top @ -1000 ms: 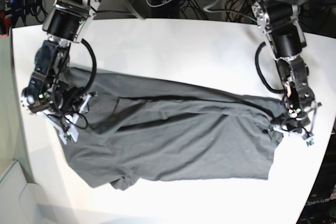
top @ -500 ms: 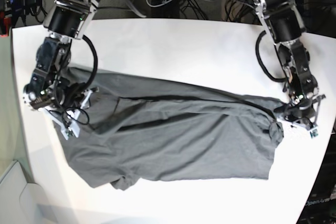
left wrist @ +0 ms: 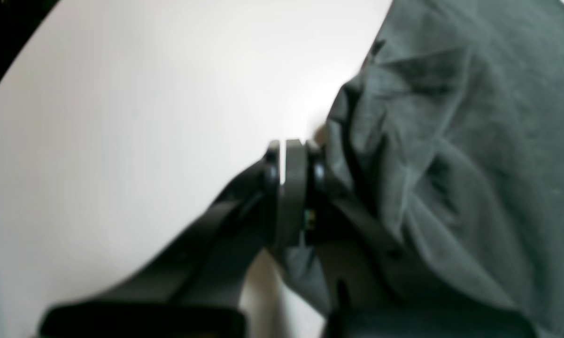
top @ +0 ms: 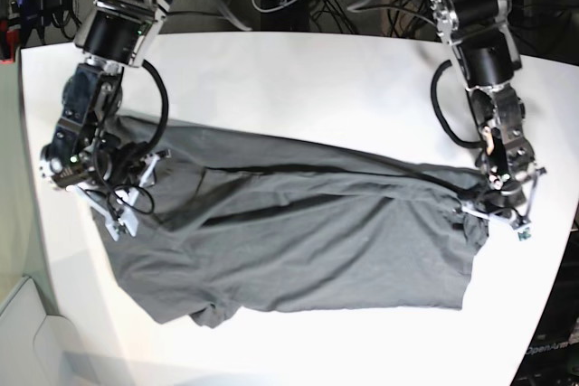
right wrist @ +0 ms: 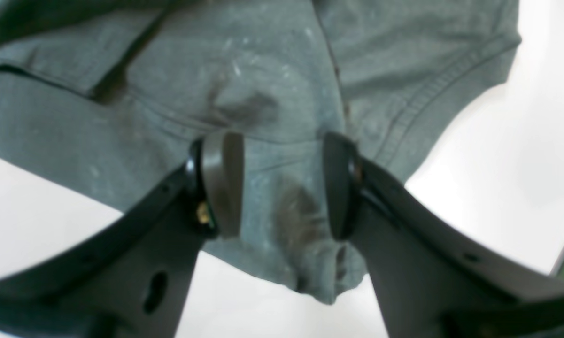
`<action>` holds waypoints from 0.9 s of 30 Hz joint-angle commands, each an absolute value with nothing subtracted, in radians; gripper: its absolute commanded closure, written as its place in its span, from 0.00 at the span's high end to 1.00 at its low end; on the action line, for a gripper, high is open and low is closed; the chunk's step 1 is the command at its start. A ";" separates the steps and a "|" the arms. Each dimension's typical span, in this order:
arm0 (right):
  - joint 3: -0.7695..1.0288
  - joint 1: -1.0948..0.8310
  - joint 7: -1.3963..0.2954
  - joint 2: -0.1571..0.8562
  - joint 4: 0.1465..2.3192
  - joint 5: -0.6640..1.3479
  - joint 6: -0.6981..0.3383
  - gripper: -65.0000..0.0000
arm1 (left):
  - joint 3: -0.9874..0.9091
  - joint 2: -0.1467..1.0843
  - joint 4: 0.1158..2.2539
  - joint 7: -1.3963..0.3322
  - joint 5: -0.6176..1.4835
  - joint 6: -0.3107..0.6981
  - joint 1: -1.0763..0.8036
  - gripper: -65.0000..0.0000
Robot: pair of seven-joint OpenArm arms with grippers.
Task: Layout the t-shirt on the table in an organized manner, then fold the t-shirt properly
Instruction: 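Lift the hem with both grippers and fold it toward the collar edge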
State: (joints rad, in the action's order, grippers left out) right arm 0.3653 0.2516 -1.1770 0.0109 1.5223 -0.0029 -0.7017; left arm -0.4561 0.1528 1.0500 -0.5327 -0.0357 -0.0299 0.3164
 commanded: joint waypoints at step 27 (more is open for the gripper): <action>0.364 0.257 -1.171 0.018 1.541 0.005 -0.698 0.44 | -0.532 0.143 1.277 -0.627 -0.036 -0.030 0.064 0.02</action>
